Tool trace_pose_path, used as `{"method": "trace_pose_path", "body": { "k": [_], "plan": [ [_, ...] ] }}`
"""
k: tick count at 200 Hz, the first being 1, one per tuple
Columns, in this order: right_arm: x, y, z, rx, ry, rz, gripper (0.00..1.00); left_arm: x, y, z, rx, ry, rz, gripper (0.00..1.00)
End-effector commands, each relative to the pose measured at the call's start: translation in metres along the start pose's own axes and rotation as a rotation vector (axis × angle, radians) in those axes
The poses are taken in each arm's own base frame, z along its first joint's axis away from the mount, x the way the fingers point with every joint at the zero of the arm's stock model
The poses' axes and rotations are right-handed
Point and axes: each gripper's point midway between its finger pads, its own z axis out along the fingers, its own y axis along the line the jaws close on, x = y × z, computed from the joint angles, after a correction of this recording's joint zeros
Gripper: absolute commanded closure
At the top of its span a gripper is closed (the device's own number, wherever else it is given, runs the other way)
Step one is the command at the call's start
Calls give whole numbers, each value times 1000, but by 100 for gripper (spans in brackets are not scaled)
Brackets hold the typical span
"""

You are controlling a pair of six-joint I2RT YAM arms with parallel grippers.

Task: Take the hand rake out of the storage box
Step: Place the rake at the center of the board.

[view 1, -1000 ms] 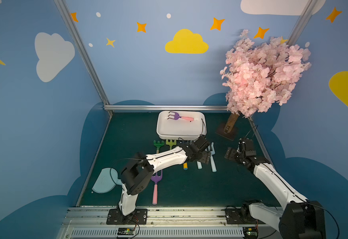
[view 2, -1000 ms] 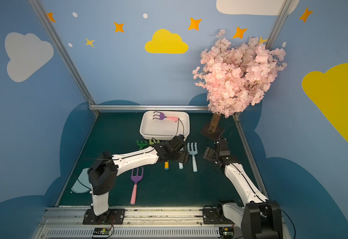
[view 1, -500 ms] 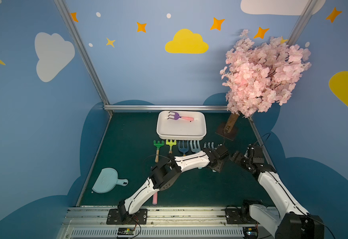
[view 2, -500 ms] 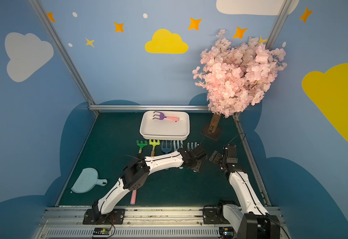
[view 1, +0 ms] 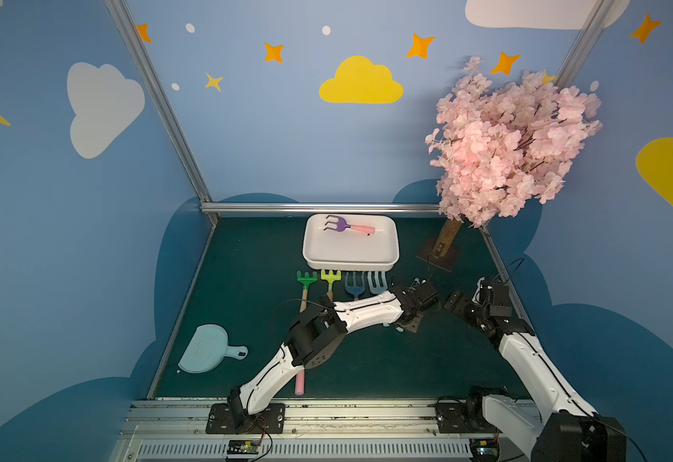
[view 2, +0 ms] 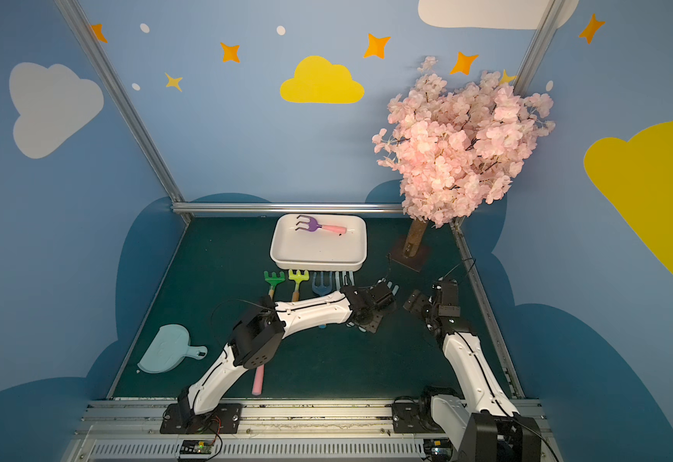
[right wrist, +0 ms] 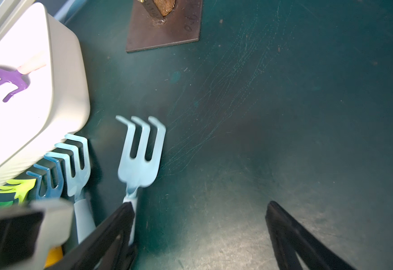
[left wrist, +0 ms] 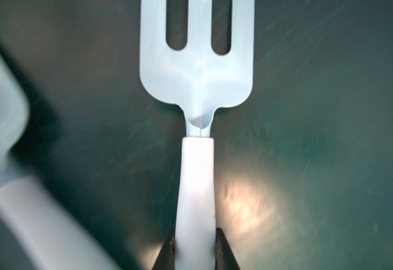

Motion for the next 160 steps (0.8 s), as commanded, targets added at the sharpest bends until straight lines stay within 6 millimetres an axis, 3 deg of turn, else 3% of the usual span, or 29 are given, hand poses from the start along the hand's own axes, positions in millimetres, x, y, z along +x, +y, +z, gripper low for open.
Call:
{"method": "trace_pose_path", "body": {
  "k": [1, 24, 45, 67, 80, 107, 135, 160],
  "plan": [
    [-2, 6, -2, -41, -15, -7, 8, 10, 15, -74, -38, -77, 17, 97],
    [-1, 20, -3, -117, -8, -38, 8, 50, 54, -115, -69, -139, -74, 97],
    [-4, 33, -9, -190, -21, -72, 8, 100, 93, -134, -95, -167, -192, 97],
    [-6, 35, -14, -200, -40, -78, 8, 150, 127, -135, -118, -181, -343, 97],
    [-6, 36, -15, -205, -45, -81, 8, 169, 140, -130, -113, -194, -404, 96],
    [-6, 42, -18, -238, -51, -90, 8, 176, 138, -112, -78, -204, -428, 92],
    [-7, 47, -23, -263, -58, -106, 8, 186, 148, -96, -198, -138, -474, 90],
    [-8, 47, -26, -270, -80, -110, 8, 192, 143, -83, -194, -96, -479, 88]
  ]
}}
